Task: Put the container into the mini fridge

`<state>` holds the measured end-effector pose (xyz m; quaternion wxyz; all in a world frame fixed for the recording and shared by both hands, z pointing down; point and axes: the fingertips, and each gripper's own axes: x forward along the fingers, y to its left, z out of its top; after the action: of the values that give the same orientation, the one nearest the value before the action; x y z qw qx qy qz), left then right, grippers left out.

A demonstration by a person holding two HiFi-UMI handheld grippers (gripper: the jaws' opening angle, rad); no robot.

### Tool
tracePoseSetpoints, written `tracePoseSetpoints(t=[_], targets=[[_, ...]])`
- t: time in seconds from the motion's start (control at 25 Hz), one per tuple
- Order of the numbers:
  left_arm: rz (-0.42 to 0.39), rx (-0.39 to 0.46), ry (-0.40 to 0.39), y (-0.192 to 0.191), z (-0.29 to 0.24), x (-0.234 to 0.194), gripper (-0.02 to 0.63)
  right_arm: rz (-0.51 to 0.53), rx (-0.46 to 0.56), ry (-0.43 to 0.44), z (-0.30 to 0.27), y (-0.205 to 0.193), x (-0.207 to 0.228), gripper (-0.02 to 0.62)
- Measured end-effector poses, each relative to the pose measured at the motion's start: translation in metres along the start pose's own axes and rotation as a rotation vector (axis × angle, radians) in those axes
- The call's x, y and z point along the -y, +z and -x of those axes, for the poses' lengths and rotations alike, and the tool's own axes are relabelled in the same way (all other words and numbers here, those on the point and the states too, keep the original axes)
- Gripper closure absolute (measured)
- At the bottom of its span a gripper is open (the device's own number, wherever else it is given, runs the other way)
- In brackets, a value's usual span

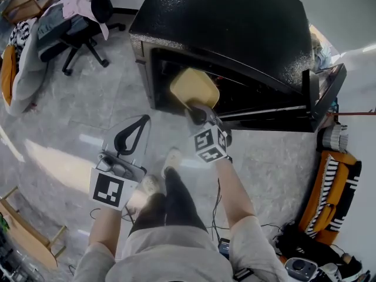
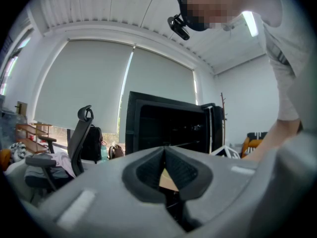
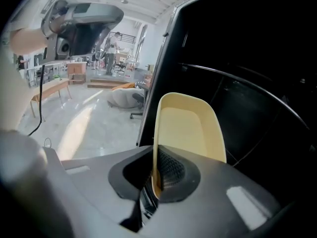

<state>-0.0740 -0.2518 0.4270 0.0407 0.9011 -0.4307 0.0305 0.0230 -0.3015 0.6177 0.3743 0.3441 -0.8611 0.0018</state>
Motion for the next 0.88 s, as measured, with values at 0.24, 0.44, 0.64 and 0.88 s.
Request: tracePoseSetpoints(t=[0.24,0.44,0.64,0.88], targets=[[-0.004,-0.015,0.019,-0.008,-0.001,-0.005,0.604,0.056,-0.073,0.003,-0.022,-0.013,0.015,0.591],[-0.002,-0.022,0.041,-0.013,-0.002,-0.008,0.604,0.125,-0.131,0.004,-0.040,-0.021,0.031,0.591],[0.000,-0.030,0.062,-0.016,-0.003,-0.011,0.604,0.176,-0.184,0.011,-0.057,-0.028,0.046,0.591],[-0.004,-0.037,0.088,-0.018,-0.005,-0.014,0.604,0.218,-0.227,0.002,-0.071,-0.037,0.063,0.591]])
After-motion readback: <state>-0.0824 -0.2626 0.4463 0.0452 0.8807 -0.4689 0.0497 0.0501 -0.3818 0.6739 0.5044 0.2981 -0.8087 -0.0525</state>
